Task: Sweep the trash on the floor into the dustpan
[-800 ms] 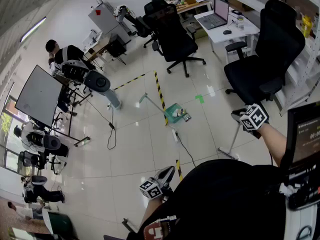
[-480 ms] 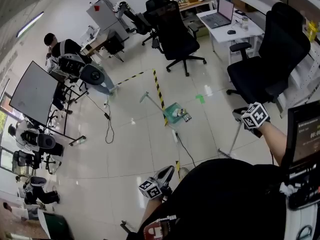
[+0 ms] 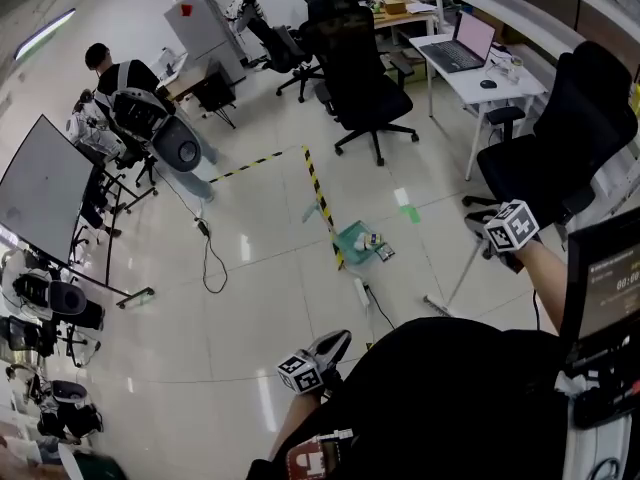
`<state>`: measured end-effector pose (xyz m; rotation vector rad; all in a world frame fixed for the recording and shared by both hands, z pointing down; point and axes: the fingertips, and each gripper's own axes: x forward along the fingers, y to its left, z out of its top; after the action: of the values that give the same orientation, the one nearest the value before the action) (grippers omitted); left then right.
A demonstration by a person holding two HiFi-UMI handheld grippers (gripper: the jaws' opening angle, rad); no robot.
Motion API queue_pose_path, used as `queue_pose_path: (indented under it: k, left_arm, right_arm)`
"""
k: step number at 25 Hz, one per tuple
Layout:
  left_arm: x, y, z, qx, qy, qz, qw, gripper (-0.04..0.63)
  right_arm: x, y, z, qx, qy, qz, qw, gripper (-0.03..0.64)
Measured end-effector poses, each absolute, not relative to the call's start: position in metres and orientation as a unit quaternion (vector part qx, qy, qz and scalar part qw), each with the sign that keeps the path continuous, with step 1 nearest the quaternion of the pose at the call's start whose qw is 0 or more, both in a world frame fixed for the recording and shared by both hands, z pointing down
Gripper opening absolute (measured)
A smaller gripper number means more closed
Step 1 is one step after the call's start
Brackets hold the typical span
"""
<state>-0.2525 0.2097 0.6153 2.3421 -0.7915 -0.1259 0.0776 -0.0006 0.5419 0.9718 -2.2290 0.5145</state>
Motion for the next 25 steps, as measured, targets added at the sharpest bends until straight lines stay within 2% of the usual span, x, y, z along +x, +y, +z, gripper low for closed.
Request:
queue_pose_path:
  k: [6, 14, 19, 25]
  left_arm:
    - [-0.310, 0.161, 0.623, 0.896, -0.298, -0.048, 0.325, 0.000]
    - [-0.322, 0.101, 0.614, 0.865, -0.358, -0.048, 0.349, 0.000]
    - [-0.309, 0.051, 0.613, 0.822, -0.443, -0.046, 0.354, 0.000]
    - [-0.271, -0.024, 0.573, 0.778, -0.516, -0.068, 0.352, 0.000]
  right_arm:
    - [-0.009, -0.073, 0.526, 0.367, -0.862, 0.194, 0.291, 0.031]
    - [-0.082, -0.197, 0.533, 0.313, -0.885, 0.219, 0.265, 0.032]
    - [-0.087, -0.290, 0.584, 0.274, -0.892, 0.248, 0.259, 0.032]
    - [-0.052, -0.398, 0.638, 0.273, -0.880, 0.296, 0.253, 0.035]
